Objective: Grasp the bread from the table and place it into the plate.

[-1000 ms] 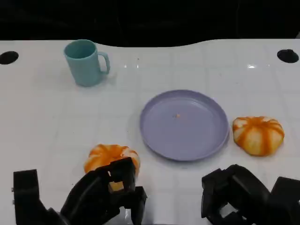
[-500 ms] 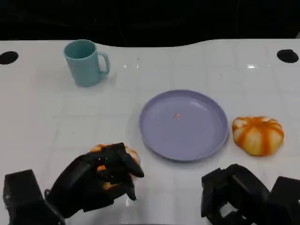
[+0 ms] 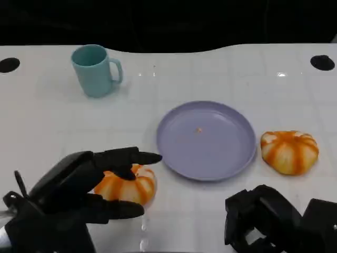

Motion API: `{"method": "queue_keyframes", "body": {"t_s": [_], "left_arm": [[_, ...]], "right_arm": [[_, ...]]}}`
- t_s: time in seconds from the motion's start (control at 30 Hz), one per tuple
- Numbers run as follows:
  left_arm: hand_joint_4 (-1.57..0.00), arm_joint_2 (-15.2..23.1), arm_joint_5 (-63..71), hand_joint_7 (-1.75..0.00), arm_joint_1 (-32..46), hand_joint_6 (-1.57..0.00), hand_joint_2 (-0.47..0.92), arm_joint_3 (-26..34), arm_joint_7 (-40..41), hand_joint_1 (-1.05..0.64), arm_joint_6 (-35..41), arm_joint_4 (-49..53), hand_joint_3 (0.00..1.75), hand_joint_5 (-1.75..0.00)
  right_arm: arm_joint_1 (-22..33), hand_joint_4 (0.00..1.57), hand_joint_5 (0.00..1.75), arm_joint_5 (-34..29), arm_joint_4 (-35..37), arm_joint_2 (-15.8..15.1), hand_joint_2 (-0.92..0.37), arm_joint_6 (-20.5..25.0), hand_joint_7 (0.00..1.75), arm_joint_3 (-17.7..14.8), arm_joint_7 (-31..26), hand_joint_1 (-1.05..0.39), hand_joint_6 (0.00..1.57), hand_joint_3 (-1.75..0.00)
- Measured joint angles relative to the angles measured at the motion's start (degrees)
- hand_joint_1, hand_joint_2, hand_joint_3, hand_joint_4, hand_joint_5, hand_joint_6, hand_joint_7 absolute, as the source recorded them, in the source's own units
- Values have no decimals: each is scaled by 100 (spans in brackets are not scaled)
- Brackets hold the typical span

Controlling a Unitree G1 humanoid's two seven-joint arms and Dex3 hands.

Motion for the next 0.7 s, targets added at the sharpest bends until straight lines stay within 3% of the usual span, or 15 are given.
{"method": "queue_keyframes", "body": {"t_s": [0.2,0.47,0.7], "left_arm": [[-34,375,1674,0,2,-25,92,-218,398,-71,165,-631,5,-37],[-29,566,3285,-1,-100,-24,82,-660,367,-68,667,-994,0,-28],[-30,568,3941,0,-453,-24,77,-1096,337,-64,965,-679,0,-26]], "right_arm": [[0,156,127,55,0,17,-12,11,98,0,43,-105,157,-128],[-3,156,127,105,-30,19,-10,116,99,-2,49,-105,157,-127],[-20,157,125,103,-33,22,-9,142,101,-2,13,-105,157,-129]]}}
